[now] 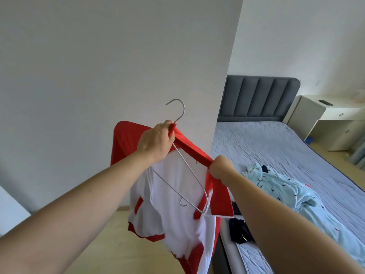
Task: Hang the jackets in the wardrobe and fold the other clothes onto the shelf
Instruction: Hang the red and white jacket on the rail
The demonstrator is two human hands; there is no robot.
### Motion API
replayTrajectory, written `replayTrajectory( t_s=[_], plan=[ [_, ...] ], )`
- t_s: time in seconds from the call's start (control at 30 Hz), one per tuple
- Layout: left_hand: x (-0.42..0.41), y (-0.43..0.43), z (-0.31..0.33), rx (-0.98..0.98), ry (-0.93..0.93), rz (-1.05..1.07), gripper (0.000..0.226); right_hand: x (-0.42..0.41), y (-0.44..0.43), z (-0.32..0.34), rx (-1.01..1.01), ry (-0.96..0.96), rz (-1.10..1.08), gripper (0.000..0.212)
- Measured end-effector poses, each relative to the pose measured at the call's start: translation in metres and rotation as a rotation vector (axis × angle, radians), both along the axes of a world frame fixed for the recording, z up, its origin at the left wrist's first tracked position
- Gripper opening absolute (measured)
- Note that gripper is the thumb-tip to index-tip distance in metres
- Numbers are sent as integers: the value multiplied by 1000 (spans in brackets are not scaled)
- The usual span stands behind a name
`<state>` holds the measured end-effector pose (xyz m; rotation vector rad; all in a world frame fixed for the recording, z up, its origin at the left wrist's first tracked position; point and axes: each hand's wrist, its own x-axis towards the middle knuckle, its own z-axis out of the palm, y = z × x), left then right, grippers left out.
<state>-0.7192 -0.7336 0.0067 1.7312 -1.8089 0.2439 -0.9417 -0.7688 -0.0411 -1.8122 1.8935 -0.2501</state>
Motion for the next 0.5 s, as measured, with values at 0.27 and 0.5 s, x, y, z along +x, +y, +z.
replayTrajectory(
  t_s=[0.27, 0.5],
  plan=[
    [38, -8, -5, -124, 116, 210, 32, -3, -9, 15, -370, 114, 64, 44],
    [68, 0, -3, -231, 156, 192, 28, 32, -4, 40, -281, 315, 12, 76]
  ],
)
